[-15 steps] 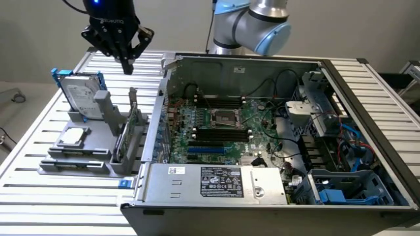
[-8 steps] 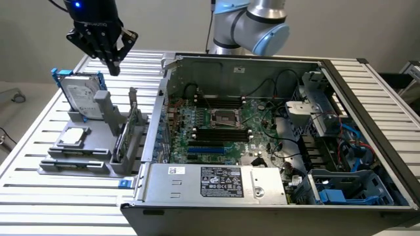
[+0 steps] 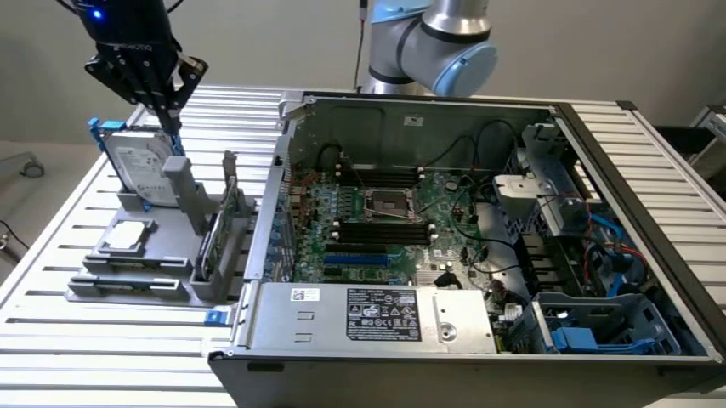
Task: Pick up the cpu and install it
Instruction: 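Reach for the cpu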
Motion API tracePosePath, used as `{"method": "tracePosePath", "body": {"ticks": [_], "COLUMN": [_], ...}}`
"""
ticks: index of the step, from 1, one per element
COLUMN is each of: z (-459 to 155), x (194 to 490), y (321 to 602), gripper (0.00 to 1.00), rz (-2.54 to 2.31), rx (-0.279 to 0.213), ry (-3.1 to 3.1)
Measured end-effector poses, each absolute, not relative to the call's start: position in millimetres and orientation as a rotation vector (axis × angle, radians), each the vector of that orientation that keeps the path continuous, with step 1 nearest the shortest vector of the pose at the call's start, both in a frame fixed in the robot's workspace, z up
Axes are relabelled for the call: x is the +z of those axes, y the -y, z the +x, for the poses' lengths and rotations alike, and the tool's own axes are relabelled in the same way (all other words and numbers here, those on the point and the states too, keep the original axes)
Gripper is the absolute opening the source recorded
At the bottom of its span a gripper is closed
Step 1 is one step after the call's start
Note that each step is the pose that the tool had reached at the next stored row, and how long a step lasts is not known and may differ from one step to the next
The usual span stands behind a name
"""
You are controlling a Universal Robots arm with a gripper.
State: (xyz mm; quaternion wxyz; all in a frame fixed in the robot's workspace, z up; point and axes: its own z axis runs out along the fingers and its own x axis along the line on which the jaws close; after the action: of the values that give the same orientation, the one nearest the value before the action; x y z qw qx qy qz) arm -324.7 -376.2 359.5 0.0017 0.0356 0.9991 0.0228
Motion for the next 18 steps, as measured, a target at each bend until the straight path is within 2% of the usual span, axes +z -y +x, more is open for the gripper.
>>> {"method": "tracePosePath", "body": {"ticks": [18], "z": [-407], "x": [338], "y": [376], "gripper": [0.11], "rz": [0.112], "rx": [0.062], "ry": [-3.138]}}
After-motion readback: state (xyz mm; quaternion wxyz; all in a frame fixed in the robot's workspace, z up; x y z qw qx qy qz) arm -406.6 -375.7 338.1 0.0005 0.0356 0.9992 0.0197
